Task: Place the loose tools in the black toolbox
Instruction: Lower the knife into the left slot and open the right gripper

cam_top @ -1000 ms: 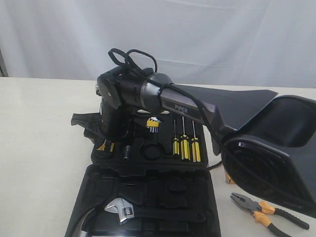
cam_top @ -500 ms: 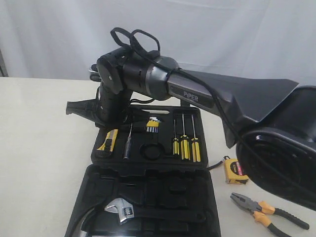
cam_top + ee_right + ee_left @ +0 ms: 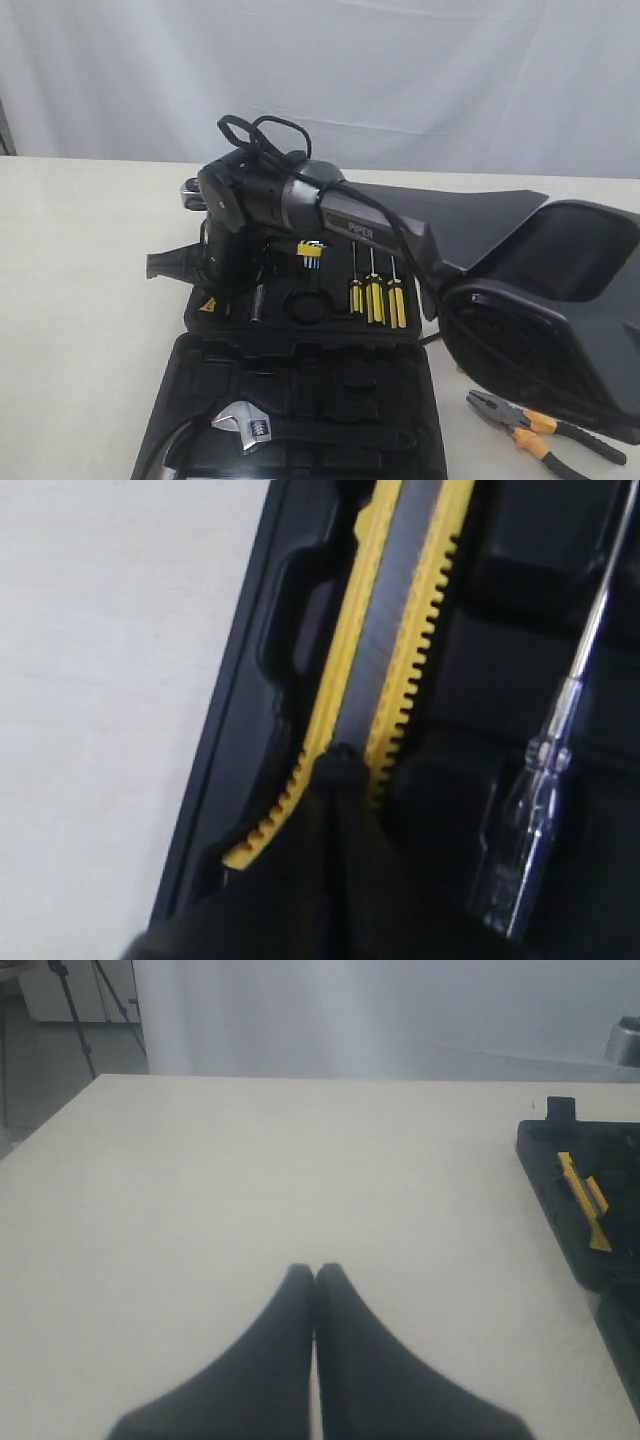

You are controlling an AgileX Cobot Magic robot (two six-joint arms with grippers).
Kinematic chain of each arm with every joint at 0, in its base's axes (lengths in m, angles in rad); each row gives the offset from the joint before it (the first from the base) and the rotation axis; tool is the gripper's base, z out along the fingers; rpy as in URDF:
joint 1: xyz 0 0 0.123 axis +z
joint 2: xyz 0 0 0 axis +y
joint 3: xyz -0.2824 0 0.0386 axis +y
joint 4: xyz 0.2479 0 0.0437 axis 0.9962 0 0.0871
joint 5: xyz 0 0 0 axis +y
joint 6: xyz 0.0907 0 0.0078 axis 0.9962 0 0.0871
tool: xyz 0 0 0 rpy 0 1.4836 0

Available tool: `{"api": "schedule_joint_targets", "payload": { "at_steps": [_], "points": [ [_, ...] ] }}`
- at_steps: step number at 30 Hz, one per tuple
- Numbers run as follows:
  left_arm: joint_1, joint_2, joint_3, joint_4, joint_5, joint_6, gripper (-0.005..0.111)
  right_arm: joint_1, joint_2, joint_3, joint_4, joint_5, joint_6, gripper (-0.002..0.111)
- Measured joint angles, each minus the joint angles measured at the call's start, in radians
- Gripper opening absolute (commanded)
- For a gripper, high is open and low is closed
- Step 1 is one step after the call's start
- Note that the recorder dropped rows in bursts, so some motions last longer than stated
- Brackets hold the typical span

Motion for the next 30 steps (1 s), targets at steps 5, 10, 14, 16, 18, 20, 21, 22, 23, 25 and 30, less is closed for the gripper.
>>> {"api": "schedule_joint_targets", "payload": {
  "at_steps": [5,10,14,16,18,20,21,22,23,25,30],
  "points": [
    [0.0,0.0,0.0,0.0,0.0,0.0,0.0,0.0,0.0,0.0,-0.002,-0.013,-0.007,0.0],
    [0.0,0.0,0.0,0.0,0.0,0.0,0.0,0.0,-0.02,0.0,-0.037,-0.045,-0.013,0.0],
    [0.0,0.0,0.0,0.0,0.0,0.0,0.0,0.0,-0.082,0.0,-0.167,-0.057,-0.008,0.0],
    [0.0,0.0,0.0,0.0,0.0,0.0,0.0,0.0,-0.085,0.0,-0.192,-0.063,-0.006,0.0],
    [0.0,0.0,0.0,0.0,0.0,0.0,0.0,0.0,-0.083,0.0,-0.201,-0.07,-0.006,0.0],
    [0.0,0.0,0.0,0.0,0.0,0.0,0.0,-0.002,-0.075,0.0,-0.206,-0.085,-0.004,0.0],
    [0.0,0.0,0.0,0.0,0.0,0.0,0.0,-0.002,-0.068,0.0,-0.206,-0.097,-0.001,0.0],
    [0.0,0.0,0.0,0.0,0.0,0.0,0.0,-0.002,-0.059,0.0,-0.206,-0.109,0.005,0.0],
    [0.0,0.0,0.0,0.0,0.0,0.0,0.0,-0.002,-0.049,0.0,-0.207,-0.122,0.014,0.0],
    [0.0,0.0,0.0,0.0,0.0,0.0,0.0,-0.002,-0.028,0.0,-0.212,-0.143,0.034,0.0],
    [0.0,0.0,0.0,0.0,0.0,0.0,0.0,-0.002,0.022,0.0,-0.227,-0.164,0.069,0.0]
  ]
}}
